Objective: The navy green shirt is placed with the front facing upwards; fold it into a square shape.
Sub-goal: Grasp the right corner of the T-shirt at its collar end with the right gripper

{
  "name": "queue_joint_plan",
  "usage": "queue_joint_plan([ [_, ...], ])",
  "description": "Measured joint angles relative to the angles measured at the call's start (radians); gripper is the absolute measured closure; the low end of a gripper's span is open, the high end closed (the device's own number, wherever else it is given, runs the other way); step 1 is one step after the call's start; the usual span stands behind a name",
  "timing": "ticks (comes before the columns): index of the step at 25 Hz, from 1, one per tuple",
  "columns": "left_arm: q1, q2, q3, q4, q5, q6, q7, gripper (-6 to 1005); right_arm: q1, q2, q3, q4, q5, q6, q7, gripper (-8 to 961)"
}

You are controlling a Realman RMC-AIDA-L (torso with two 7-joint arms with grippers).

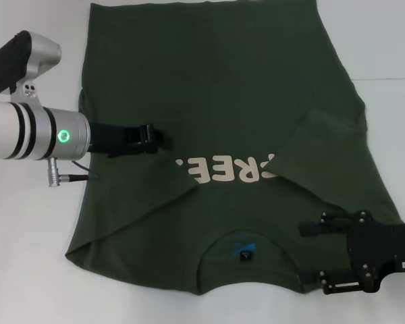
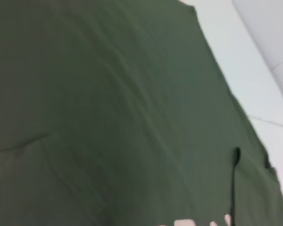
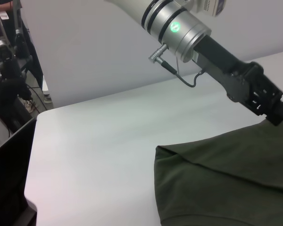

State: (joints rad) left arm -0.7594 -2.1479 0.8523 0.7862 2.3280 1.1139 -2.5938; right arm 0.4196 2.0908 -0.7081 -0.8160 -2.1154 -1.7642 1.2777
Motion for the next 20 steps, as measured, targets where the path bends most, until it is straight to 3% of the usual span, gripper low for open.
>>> queue_joint_plan([
  [6, 0.008, 0.003, -0.003, 0.003, -0.05, 0.011, 0.111, 684, -0.009, -0.005, 0.024, -0.018, 0.005, 0.001, 0.0, 136],
  [9, 0.012, 0.002, -0.008, 0.004, -0.056, 0.033, 0.197, 544, -0.012, -0.006, 0.063, -0.061, 0.003, 0.001, 0.022, 130],
  [15, 0.031, 0.007, -0.1, 0.008, -0.108, 0.208, 0.505, 293, -0.028, -0.001, 0.056, -0.236, -0.027, -0.009, 0.149, 124],
  [20, 0.067, 0.031, -0.157, 0.008, -0.159, 0.452, 0.735, 63, -0.029, -0.001, 0.042, -0.312, -0.04, -0.101, 0.197, 131],
])
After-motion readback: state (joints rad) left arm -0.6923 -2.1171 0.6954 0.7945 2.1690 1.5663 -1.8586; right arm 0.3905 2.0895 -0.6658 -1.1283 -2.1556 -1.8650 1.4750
